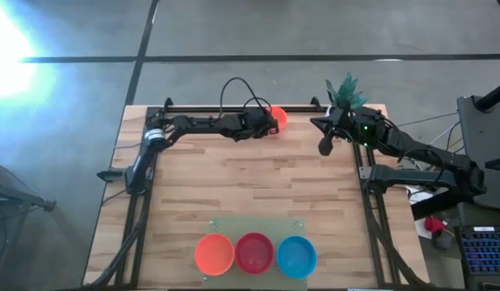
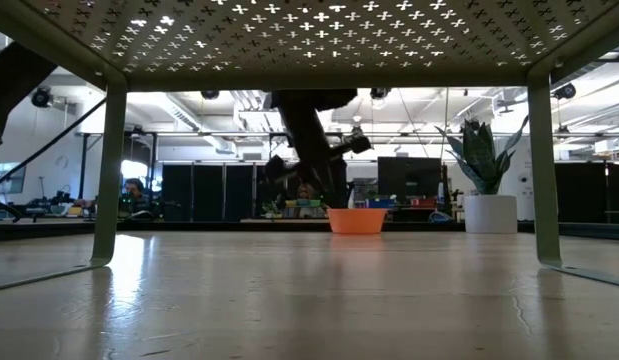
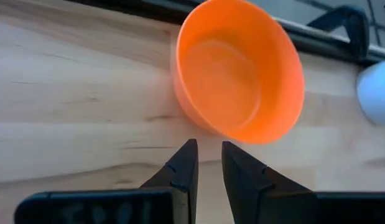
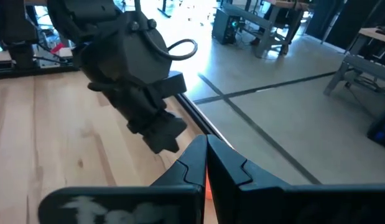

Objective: Pick & Place Mini bowls
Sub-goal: Stack the orange bowl on the orange bowl on the shelf

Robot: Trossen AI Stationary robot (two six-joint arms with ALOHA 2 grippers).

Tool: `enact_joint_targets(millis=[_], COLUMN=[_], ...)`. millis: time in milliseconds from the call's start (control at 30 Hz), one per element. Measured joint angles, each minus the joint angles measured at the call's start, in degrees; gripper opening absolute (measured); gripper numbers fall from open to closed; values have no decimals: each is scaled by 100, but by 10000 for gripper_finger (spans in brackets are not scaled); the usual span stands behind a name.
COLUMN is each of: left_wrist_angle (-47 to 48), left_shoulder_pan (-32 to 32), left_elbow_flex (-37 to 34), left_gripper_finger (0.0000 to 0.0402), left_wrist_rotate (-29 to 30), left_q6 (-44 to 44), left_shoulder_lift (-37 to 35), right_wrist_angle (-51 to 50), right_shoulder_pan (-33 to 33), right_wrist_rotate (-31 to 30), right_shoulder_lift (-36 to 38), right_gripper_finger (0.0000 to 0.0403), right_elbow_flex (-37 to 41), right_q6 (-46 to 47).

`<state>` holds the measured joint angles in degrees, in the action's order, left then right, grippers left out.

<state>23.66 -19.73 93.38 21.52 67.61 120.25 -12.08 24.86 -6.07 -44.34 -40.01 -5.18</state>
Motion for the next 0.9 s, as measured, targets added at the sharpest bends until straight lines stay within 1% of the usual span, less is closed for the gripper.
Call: enact_joint_targets(millis=[133,267,500,600,733,900], left_wrist_angle=[-164,-212,-320,-329,-487,-587], left_shoulder_pan=[-36,-59,-85,-87,-87,-94], left_elbow_flex=[0,0,-70,-97,-174,-184], left_gripper_finger=[65,65,65,65,65,65], left_wrist_rotate=[88,165,350,348,426,374], left_q6=[61,429,633,805,809,967], left_shoulder_lift=[48,48,48,48,46,44], right_wrist_angle=[-87,-191,-273,-273,-273,-271], right_shoulder_pan=[0,0,0,0,0,0], right_wrist_rotate=[14,16,18,18,20,20], right_shoulder_lift=[0,0,-2,-2,-2,-2], right_gripper_finger=[8,8,8,8,8,8], right_elbow_flex=[0,0,0,0,0,0], right_q6=[1,0,-102,-104,-135,-148])
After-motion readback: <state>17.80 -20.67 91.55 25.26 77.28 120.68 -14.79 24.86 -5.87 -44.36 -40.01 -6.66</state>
